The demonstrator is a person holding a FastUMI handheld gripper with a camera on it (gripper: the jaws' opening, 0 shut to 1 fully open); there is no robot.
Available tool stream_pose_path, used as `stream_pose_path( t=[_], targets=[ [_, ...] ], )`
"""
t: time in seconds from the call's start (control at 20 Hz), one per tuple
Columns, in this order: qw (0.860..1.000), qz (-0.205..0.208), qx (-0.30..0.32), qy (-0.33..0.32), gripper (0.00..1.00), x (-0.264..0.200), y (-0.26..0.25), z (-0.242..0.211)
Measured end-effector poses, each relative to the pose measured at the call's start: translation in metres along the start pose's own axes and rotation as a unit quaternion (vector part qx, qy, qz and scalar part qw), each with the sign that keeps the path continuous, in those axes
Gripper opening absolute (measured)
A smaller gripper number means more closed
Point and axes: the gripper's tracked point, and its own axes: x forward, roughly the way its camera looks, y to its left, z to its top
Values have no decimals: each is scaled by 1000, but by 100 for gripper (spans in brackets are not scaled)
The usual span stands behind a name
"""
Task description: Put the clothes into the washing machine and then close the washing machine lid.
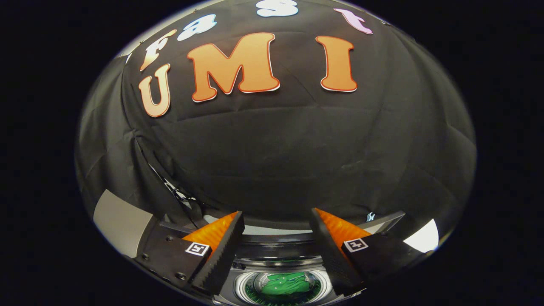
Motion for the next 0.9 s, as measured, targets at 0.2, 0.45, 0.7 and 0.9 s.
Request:
stream_pose_path(
  t=[0.2,0.45,0.7,0.9],
  targets=[
    [1000,-9,-7,-5,99,6,-1,2],
    [1000,-8,-9,-11,100,-3,0,-3],
    [1000,-1,-16,-24,100,-24,1,-13],
    [1000,0,-19,-22,100,-47,1,-28]
  ],
)
